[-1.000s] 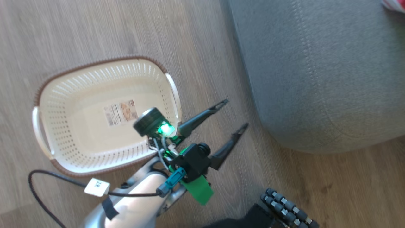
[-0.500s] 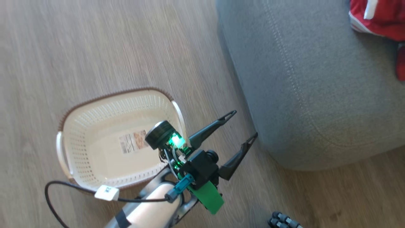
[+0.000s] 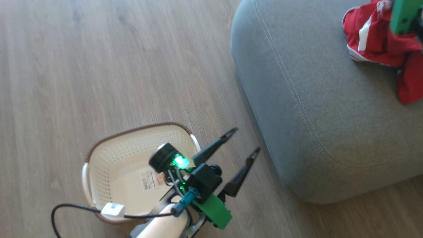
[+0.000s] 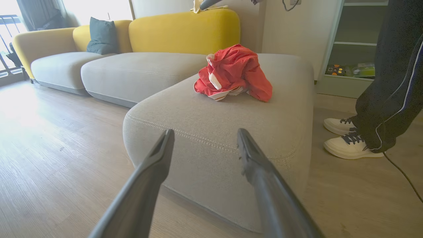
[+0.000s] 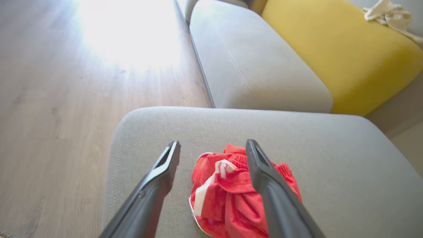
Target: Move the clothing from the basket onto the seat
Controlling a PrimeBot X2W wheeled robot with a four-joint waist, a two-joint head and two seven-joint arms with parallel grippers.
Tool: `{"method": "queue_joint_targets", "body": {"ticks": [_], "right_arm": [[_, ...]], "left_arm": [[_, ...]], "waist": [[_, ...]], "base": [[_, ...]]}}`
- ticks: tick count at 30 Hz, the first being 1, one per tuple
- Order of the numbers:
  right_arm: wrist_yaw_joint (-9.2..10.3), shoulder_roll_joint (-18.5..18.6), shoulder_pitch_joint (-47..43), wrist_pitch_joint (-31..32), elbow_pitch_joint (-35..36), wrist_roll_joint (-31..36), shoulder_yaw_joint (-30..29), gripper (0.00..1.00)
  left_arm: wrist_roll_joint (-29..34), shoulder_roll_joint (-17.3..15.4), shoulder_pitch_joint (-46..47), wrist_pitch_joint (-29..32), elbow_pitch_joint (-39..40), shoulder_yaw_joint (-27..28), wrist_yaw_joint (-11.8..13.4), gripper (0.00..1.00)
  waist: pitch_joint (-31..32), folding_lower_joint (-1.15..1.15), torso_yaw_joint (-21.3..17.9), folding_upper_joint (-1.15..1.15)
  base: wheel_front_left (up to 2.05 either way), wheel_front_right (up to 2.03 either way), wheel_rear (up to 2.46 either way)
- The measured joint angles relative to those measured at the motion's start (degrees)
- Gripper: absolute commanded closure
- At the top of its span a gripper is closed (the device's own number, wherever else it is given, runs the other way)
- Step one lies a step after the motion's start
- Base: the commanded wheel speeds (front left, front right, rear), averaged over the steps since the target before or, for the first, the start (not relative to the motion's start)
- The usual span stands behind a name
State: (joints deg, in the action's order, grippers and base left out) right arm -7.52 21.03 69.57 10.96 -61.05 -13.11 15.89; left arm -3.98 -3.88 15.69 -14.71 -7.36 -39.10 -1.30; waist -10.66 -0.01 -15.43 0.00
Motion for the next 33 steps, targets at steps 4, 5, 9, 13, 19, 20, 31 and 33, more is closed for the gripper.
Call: {"method": "queue_joint_targets", "body": {"ticks": [4, 5, 9, 13, 19, 20, 31, 33], "right_arm": [[0.00, 4.8, -6.2, -2.1, 11.1, -8.2, 6.0, 0.00], [0.00, 7.0, -8.1, -3.0, 14.7, -10.7, 7.1, 0.00], [0.01, 14.5, -15.2, -8.0, 27.8, -17.9, 8.5, 0.00], [0.01, 16.7, -21.4, -12.9, 38.6, -20.1, 9.5, 0.00], [0.01, 16.8, -31.2, -19.4, 46.6, -19.4, 6.5, 0.00], [0.01, 16.6, -32.5, -20.4, 47.6, -18.4, 6.0, 0.00], [0.01, 3.3, -49.2, -24.9, 50.5, -10.9, -2.0, 0.00], [0.01, 0.7, -51.7, -25.3, 50.0, -10.0, -3.7, 0.00]], "left_arm": [[0.0, 0.1, -1.0, 0.0, -0.4, 1.8, 0.5, 0.00], [0.0, 0.1, -1.1, 0.0, -0.5, 2.2, 0.5, 0.00], [0.0, 0.2, -1.2, 0.0, -0.8, 4.0, 0.9, 0.00], [0.0, 0.2, -1.7, 0.0, -0.8, 7.3, 1.5, 0.00], [0.0, 0.4, -1.9, 0.0, -0.8, 12.3, 2.6, 0.00], [0.0, 0.4, -2.0, 0.0, -0.8, 13.1, 2.6, 0.00], [-1.5, 0.9, -5.6, 0.0, -0.8, 22.1, 5.7, 0.00], [-3.7, 0.9, -6.4, 0.0, -1.4, 23.4, 7.1, 0.00]], "waist": [[1.9, 0.00, 0.5, 0.00], [2.3, 0.00, 0.8, 0.00], [3.4, 0.00, 2.5, 0.00], [4.2, 0.00, 4.0, 0.00], [5.2, 0.00, 6.1, 0.00], [5.3, 0.00, 6.5, 0.00], [7.1, 0.00, 10.9, 0.00], [7.4, 0.00, 11.8, 0.00]], "base": [[0.00, 0.00, 0.00], [0.00, 0.00, 0.00], [0.00, 0.00, 0.00], [0.00, 0.00, 0.00], [0.00, 0.00, 0.00], [0.00, 0.00, 0.00], [0.00, 0.00, 0.00], [0.00, 0.00, 0.00]]}}
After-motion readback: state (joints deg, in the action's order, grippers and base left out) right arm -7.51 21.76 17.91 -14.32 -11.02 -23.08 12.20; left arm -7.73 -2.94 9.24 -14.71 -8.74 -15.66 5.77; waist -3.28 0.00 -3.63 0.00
